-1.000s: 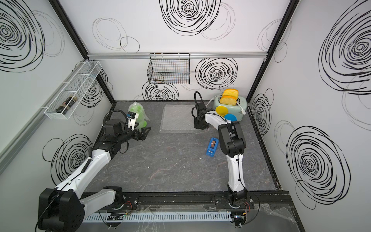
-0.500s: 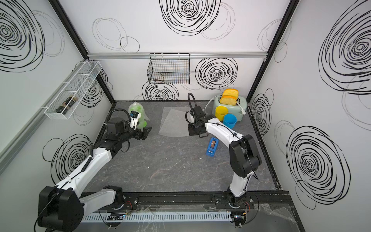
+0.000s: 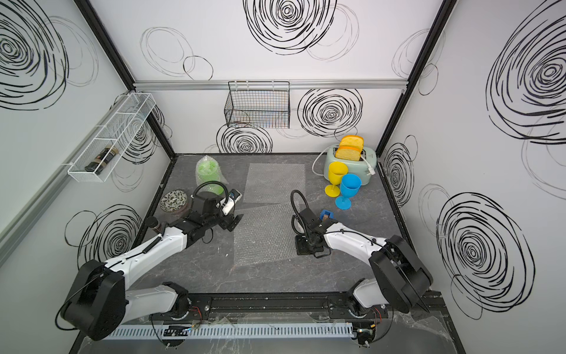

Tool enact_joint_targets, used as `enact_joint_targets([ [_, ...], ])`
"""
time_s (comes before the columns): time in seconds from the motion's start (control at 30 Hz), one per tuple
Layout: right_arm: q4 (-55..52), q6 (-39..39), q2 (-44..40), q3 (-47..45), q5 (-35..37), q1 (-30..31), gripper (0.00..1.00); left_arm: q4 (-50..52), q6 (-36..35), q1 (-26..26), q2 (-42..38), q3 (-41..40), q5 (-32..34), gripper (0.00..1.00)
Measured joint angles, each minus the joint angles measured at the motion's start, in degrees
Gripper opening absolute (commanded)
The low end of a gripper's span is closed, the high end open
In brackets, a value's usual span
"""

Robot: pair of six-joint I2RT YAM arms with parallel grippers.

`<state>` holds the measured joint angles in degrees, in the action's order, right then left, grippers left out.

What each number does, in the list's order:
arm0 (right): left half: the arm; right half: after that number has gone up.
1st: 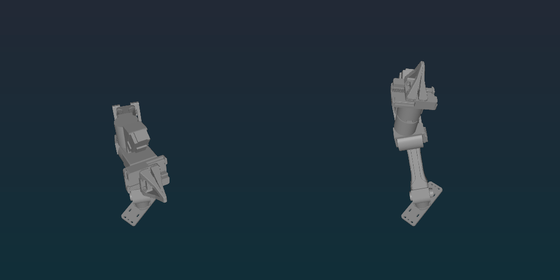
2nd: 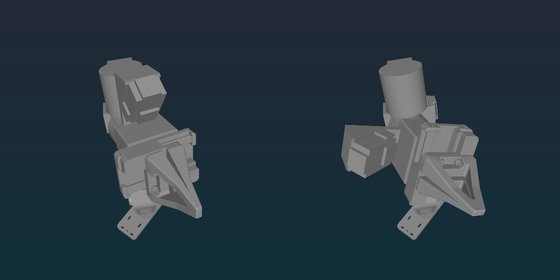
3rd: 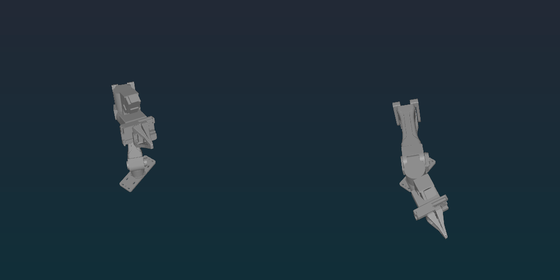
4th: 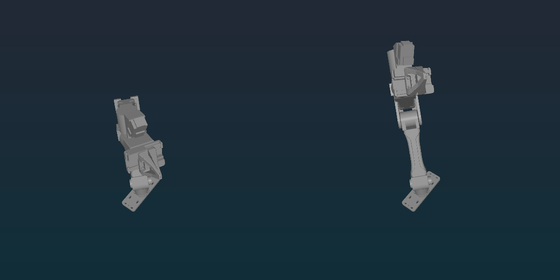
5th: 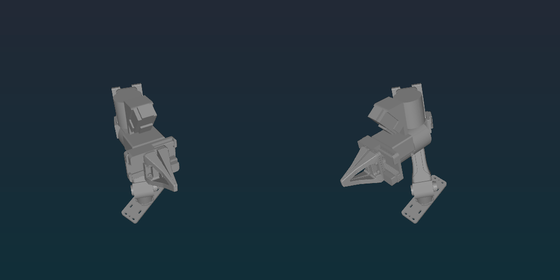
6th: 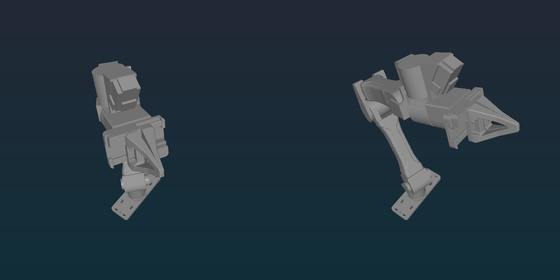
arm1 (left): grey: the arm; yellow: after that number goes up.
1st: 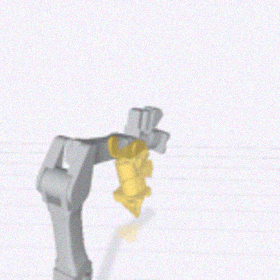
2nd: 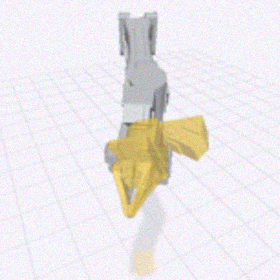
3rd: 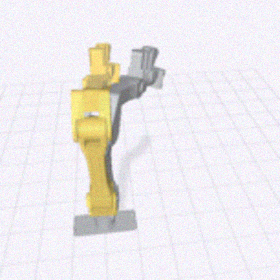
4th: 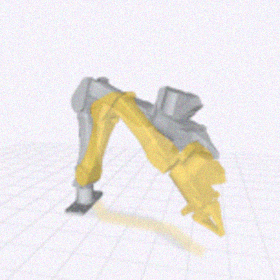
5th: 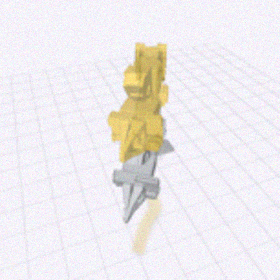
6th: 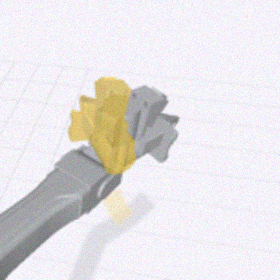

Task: Wrap wine glasses in bubble wrap
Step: Place the bubble wrap at the center of the board.

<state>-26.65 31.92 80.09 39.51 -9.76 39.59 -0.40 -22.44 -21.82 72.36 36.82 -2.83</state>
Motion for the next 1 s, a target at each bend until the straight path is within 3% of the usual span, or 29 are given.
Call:
enact_joint_targets([
  [0.23,4.87,6.80,-2.47,-1.55,-0.48,1.42,0.13,-2.73,-6.73,-4.26,3.28,-7.37,3.34,0.97],
  [0.4,4.70,10.03,-4.94,-2.49,-1.16,3.54,0.41,-6.38,-11.50,-5.25,7.23,-7.67,6.43,0.97],
  [0.57,-1.22,9.35,-8.31,1.27,1.46,3.61,0.50,-8.37,-14.80,-5.22,9.64,-6.91,9.07,0.97],
  [0.83,-9.27,-1.70,-9.84,20.02,10.71,-7.32,0.52,-8.22,-16.83,-3.61,9.11,-6.91,9.33,0.97],
  [1.0,-10.95,-10.38,-5.90,30.53,15.85,-17.25,0.54,-5.68,-15.30,-3.34,2.34,-6.91,5.79,0.97],
])
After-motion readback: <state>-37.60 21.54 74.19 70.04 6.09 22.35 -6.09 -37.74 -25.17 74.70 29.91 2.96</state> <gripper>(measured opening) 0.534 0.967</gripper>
